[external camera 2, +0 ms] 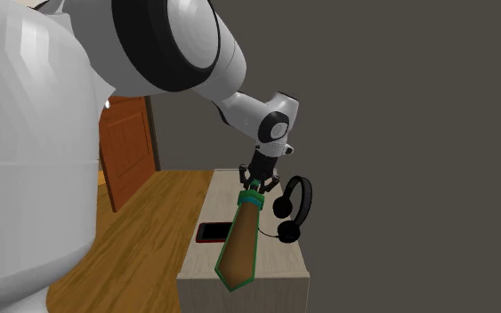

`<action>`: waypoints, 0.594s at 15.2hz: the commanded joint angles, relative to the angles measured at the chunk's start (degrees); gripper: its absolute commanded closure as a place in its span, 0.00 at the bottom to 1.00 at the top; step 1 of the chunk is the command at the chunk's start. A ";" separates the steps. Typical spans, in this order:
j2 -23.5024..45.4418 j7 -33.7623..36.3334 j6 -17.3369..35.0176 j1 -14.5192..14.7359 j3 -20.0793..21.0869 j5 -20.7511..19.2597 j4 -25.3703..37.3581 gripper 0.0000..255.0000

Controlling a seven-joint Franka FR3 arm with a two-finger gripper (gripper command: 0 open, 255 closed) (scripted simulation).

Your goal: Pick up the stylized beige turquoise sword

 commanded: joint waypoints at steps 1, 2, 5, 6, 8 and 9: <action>0.03 -0.01 0.01 0.02 0.03 0.01 0.00 1.00; 0.02 -0.03 0.00 0.01 0.02 0.01 0.00 1.00; -1.06 0.83 -1.74 0.10 -0.20 -0.69 0.85 1.00; -1.40 1.11 -2.32 0.13 -0.27 -0.92 1.15 1.00; -2.06 1.67 -3.52 0.17 -0.40 -1.35 1.81 1.00; -2.37 1.94 -4.12 0.18 -0.46 -1.56 2.16 1.00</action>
